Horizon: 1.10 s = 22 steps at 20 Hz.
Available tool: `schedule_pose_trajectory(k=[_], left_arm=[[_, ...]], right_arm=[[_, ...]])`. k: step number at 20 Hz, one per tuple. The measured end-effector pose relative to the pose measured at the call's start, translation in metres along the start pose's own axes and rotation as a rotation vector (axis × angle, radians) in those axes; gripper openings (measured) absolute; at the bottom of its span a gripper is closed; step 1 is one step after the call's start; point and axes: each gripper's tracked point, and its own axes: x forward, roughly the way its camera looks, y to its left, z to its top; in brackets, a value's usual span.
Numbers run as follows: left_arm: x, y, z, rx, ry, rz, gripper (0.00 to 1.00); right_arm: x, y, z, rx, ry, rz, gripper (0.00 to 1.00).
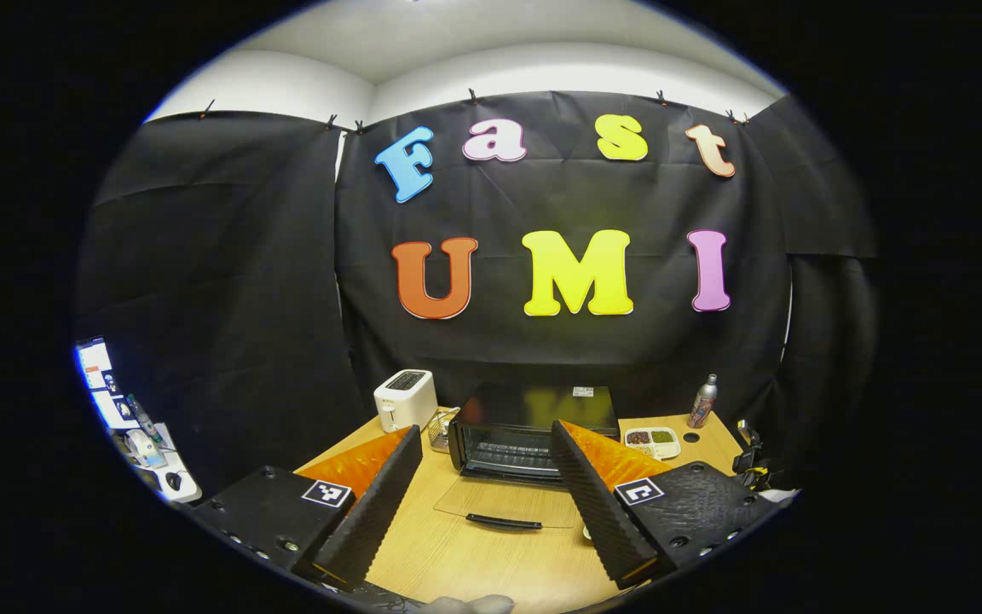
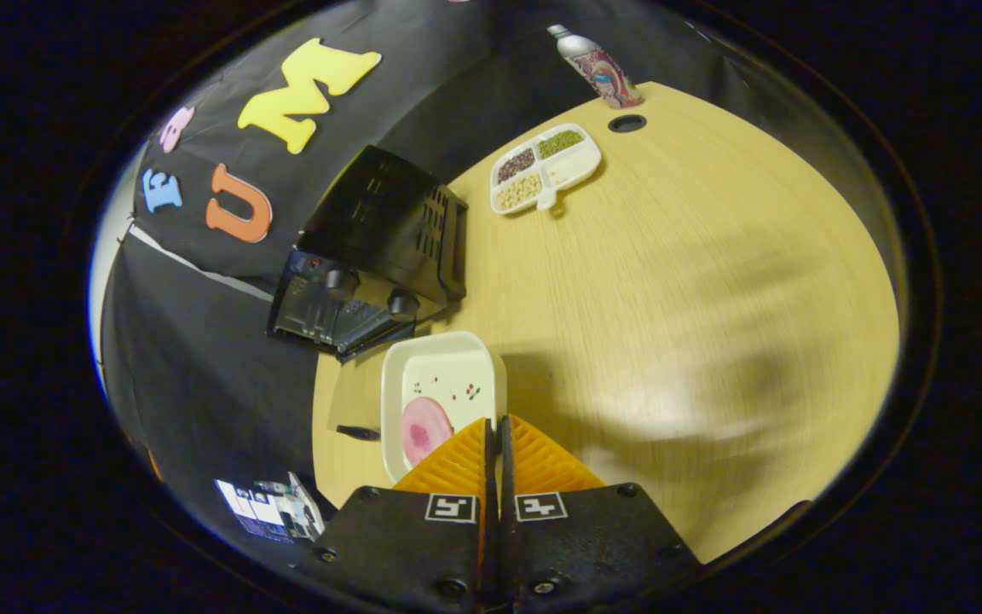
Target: Open the electric oven with the left hand, put the food in, and close the electric oven.
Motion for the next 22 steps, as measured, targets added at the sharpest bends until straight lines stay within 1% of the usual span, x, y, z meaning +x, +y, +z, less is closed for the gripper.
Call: schedule_pose_trajectory(k=[4, 5, 8, 11, 13, 14, 16, 17, 18, 19, 20, 21, 22], left_arm=[[0.004, 0.014, -0.001, 0.022, -0.004, -0.038, 0.96], [0.003, 0.019, -0.004, 0.023, -0.002, -0.046, 0.96], [0.001, 0.041, -0.008, 0.053, 0.009, -0.052, 0.96], [-0.002, 0.057, -0.018, 0.101, 0.021, -0.09, 0.96], [-0.002, 0.069, -0.024, 0.122, 0.018, -0.119, 0.96], [0.001, 0.074, -0.026, 0.132, 0.014, -0.132, 0.97], [0.01, 0.082, -0.043, 0.143, 0.018, -0.151, 0.97], [0.013, 0.086, -0.046, 0.14, 0.014, -0.155, 0.97], [0.017, 0.089, -0.048, 0.139, 0.005, -0.154, 0.97], [0.021, 0.094, -0.05, 0.142, -0.012, -0.147, 0.97], [0.024, 0.098, -0.056, 0.15, -0.008, -0.144, 0.97], [0.026, 0.102, -0.064, 0.152, 0.005, -0.141, 0.96], [0.027, 0.102, -0.069, 0.152, 0.009, -0.145, 0.97]], right_arm=[[-0.015, 0.032, 0.003, 0.072, -0.089, 0.007, 0.04], [-0.013, 0.042, 0.003, 0.091, -0.108, 0.016, 0.0], [-0.003, 0.076, -0.005, 0.179, -0.179, 0.055, 0.01], [0.027, 0.107, -0.023, 0.263, -0.249, 0.08, 0.04], [0.045, 0.126, -0.038, 0.335, -0.307, 0.062, 0.04], [0.06, 0.134, -0.048, 0.342, -0.322, 0.054, 0.0], [0.092, 0.154, -0.062, 0.381, -0.351, 0.055, 0.0], [0.107, 0.164, -0.067, 0.419, -0.362, 0.063, 0.0], [0.119, 0.172, -0.074, 0.449, -0.383, 0.068, 0.04], [0.132, 0.179, -0.079, 0.474, -0.403, 0.067, 0.04], [0.144, 0.188, -0.085, 0.497, -0.406, 0.066, 0.0], [0.155, 0.194, -0.086, 0.501, -0.419, 0.068, 0.04], [0.163, 0.201, -0.086, 0.496, -0.427, 0.071, 0.04]])
